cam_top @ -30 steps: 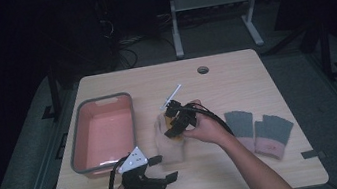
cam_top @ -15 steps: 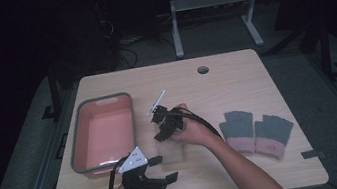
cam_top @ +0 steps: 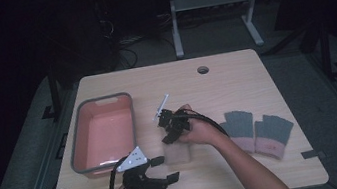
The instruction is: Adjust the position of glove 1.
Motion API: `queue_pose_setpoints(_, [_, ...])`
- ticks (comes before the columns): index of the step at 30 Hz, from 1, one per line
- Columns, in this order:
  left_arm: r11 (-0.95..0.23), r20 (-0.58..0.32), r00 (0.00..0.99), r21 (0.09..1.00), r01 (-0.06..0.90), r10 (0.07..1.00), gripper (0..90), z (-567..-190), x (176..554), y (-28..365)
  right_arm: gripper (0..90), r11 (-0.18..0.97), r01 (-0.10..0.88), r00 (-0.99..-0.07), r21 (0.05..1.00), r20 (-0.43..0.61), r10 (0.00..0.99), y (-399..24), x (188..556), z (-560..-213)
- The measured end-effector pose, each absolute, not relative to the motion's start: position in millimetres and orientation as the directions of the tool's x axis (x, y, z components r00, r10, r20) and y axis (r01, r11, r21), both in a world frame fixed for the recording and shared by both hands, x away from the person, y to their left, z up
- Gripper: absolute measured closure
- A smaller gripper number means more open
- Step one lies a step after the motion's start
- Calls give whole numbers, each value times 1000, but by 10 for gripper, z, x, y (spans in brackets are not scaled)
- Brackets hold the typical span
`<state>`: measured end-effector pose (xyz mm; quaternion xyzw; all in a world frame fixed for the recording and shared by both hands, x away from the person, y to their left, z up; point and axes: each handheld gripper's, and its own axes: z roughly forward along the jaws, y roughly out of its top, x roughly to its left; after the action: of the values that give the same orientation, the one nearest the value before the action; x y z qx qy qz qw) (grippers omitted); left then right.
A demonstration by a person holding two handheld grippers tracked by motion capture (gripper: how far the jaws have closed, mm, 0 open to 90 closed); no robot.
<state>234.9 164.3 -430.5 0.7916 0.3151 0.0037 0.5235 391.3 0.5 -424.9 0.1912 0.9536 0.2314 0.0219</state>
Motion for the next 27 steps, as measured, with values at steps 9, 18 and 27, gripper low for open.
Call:
queue_pose_setpoints(9, [-269, -325, 799, 821, 504, 506, 192, -4336, 2365, 1557, 475, 810, 385, -912, 441, 51, 406, -266, 3891, -4247])
queue_pose_setpoints(18, [-266, -332, 786, 812, 519, 521, 194, -4356, 2410, 1493, 401, 724, 468, -868, 507, 111, 483, -501, 3786, -4117])
queue_pose_setpoints(27, [-268, -354, 758, 783, 561, 548, 198, -4338, 2539, 1442, 393, 566, 596, -770, 570, 203, 605, -853, 3531, -3997])
